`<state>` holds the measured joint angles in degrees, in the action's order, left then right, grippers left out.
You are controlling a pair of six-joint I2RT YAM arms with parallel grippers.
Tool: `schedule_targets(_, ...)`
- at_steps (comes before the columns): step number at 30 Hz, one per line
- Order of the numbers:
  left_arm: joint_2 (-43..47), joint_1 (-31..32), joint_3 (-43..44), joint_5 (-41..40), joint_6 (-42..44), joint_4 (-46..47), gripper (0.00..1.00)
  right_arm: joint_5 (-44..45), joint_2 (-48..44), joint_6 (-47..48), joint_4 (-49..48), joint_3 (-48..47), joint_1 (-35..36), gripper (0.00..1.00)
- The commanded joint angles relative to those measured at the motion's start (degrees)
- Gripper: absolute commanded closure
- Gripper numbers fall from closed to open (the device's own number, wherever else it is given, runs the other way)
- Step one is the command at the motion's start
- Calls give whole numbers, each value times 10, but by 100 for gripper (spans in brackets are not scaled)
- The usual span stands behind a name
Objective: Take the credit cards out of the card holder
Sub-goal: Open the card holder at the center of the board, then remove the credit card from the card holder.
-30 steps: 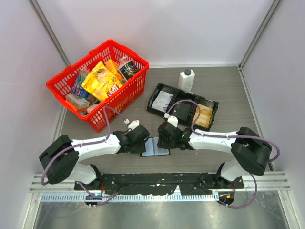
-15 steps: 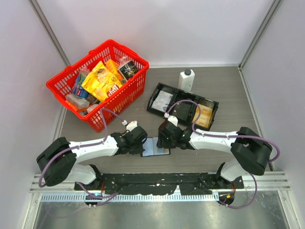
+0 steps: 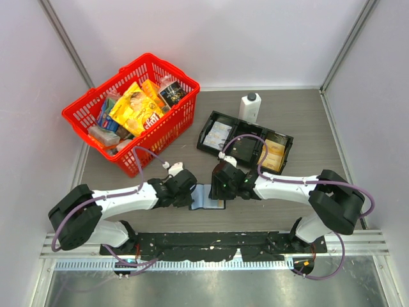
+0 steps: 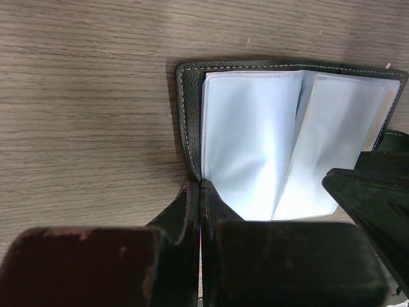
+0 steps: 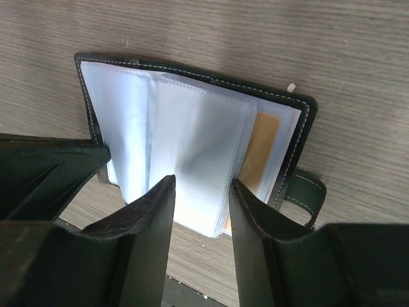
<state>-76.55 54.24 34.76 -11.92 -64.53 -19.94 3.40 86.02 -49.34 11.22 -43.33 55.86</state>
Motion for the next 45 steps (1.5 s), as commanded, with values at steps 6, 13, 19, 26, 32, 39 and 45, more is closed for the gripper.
schedule_targets(6, -8, 7, -10, 52, -38, 126, 100, -88, -36, -13, -51, -45, 17, 57)
schedule_targets(13, -12, 11, -9, 56, -41, 136, 100, -92, -56, -1, -52, -55, 16, 57)
schedule_targets(19, -11, 14, -10, 59, -45, 144, 100, -99, -54, 3, -55, -64, 17, 57)
schedule_targets(26, -4, 15, -23, 52, -58, 149, 100, -89, -44, 2, -52, -60, 16, 57)
schedule_targets(32, 18, 15, -26, 38, -58, 127, 92, -36, -58, -8, 8, -39, -6, 55)
schedule_targets(39, 82, 14, -16, 4, -54, 57, 70, -65, -83, 13, -22, 9, -61, 53)
schedule_targets(45, 101, 7, 17, 22, -40, 26, 65, -112, -87, 31, -62, 26, -92, 53)
